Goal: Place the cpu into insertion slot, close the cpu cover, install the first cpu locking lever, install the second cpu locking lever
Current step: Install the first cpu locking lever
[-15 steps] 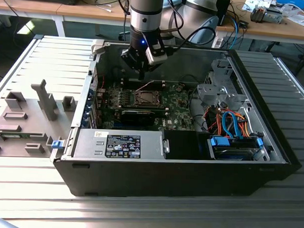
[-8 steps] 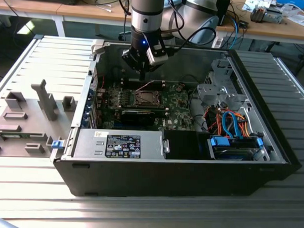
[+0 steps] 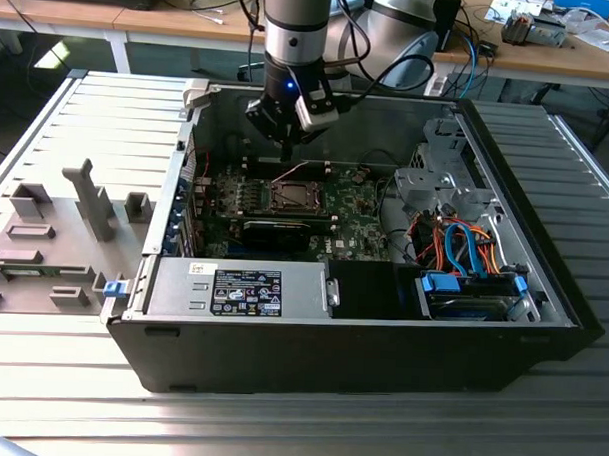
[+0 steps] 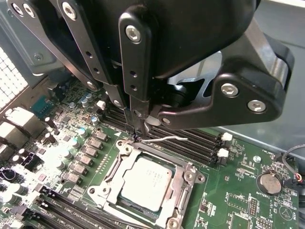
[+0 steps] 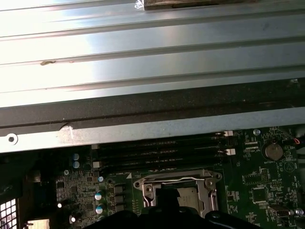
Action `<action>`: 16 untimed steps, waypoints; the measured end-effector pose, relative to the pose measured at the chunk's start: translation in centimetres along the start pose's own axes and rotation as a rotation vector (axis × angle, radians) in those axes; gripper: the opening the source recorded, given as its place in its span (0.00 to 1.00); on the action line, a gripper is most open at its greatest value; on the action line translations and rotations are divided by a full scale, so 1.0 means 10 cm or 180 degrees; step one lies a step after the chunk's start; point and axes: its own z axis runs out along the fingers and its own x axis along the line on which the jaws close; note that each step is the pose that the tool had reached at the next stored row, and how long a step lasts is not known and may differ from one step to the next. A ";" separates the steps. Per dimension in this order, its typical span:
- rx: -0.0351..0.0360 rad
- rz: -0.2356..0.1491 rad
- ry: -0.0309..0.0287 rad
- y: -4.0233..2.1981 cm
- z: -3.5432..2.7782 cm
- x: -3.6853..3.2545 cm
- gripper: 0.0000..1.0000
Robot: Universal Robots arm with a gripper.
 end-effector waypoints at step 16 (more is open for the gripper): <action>0.0002 -0.0184 0.0011 -0.003 0.091 -0.028 0.11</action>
